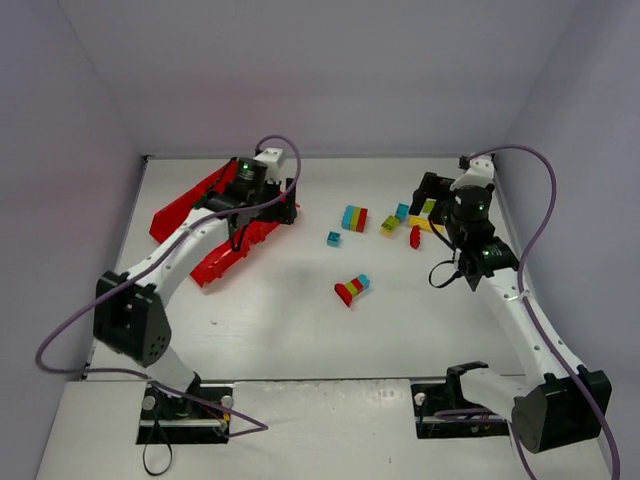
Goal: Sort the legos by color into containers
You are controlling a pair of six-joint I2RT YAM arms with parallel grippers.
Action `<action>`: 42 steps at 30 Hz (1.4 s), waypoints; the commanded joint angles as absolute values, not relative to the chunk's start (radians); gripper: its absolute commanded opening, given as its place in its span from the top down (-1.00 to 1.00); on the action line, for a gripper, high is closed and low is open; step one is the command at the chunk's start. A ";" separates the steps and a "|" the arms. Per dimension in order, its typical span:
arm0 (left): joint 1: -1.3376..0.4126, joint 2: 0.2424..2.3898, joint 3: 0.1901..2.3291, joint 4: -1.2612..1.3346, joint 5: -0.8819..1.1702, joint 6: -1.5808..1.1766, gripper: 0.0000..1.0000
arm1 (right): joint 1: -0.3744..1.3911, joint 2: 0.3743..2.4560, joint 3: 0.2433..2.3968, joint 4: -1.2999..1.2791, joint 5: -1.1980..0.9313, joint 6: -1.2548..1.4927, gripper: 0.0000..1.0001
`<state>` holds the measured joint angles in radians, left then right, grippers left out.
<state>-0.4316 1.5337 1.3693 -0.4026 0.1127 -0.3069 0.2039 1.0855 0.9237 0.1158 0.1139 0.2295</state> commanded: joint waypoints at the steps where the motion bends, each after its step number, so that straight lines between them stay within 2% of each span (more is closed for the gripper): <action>1: -0.485 1.648 1.477 -0.339 0.135 -0.295 -0.47 | 0.203 1.103 0.963 0.195 0.140 0.252 -1.00; 4: -0.526 1.767 1.551 -0.327 0.152 -0.308 -0.43 | 0.202 1.120 0.962 0.183 0.124 0.265 -1.00; 6: -0.532 1.813 1.581 -0.290 0.188 -0.333 -0.21 | 0.201 1.134 0.960 0.170 0.118 0.273 -1.00; 8: -0.541 1.873 1.591 -0.240 0.225 -0.379 -0.17 | 0.199 1.140 0.957 0.164 0.114 0.278 -1.00; 20: -0.611 2.163 1.850 -0.367 0.144 -0.420 -0.21 | 0.199 1.164 0.931 0.163 0.092 0.275 -1.00; 30: -0.663 2.201 1.838 -0.353 0.166 -0.417 -0.27 | 0.196 1.118 0.897 0.155 0.101 0.265 -1.00; 36: -0.672 2.255 1.885 -0.422 0.048 -0.439 -0.25 | 0.196 1.094 0.888 0.149 0.101 0.262 -1.00; 39: -0.673 2.266 1.893 -0.440 -0.026 -0.439 -0.08 | 0.196 1.083 0.885 0.149 0.097 0.264 -1.00; 42: -0.673 2.250 1.881 -0.437 -0.060 -0.437 0.30 | 0.198 1.074 0.884 0.147 0.094 0.265 -1.00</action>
<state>-0.6724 2.2898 1.8542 -0.4152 0.0193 -0.4320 0.2028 1.1049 0.8825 0.0937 0.0971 0.2638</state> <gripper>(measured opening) 0.392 0.999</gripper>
